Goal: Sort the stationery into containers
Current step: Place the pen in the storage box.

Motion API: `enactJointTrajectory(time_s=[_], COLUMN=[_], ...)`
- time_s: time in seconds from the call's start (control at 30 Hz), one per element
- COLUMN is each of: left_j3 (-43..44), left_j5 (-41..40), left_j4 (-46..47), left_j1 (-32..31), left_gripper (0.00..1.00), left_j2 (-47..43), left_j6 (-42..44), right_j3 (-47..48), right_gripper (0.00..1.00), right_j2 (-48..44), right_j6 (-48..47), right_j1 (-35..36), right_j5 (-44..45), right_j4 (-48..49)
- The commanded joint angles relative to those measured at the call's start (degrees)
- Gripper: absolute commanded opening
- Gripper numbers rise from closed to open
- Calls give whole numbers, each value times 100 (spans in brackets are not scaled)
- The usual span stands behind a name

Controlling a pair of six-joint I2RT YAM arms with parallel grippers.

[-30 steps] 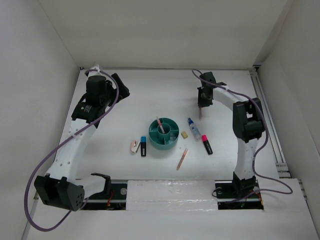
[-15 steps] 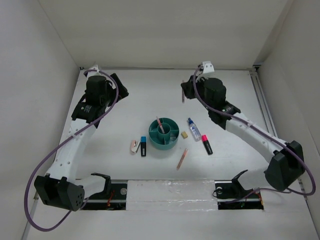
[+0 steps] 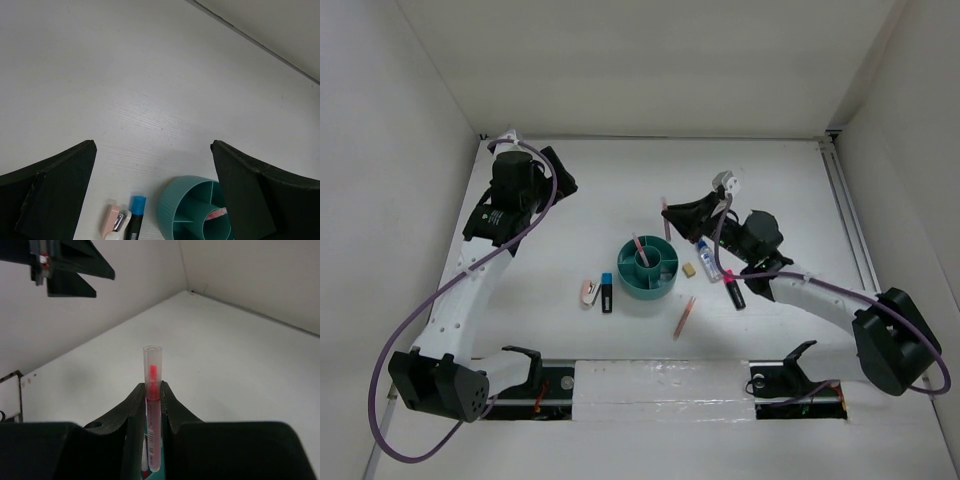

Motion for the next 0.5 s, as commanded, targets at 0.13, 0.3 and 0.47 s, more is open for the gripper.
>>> enactJointTrajectory(time_s=[0.13, 0.3, 0.47], left_j3=[145, 145, 145], left_j5=[114, 176, 237], left_j4=[133, 186, 186], left_j1=[21, 21, 21], left_gripper=[100, 100, 100], left_j2=[-146, -146, -146], left_j6=[24, 24, 24], right_j3=[89, 36, -25], right_gripper=[0, 0, 0], right_j2=[93, 374, 760], right_j6=[61, 114, 236], right_j1=[315, 579, 703], right_j5=[-417, -417, -357], right_j4=[968, 1328, 1775])
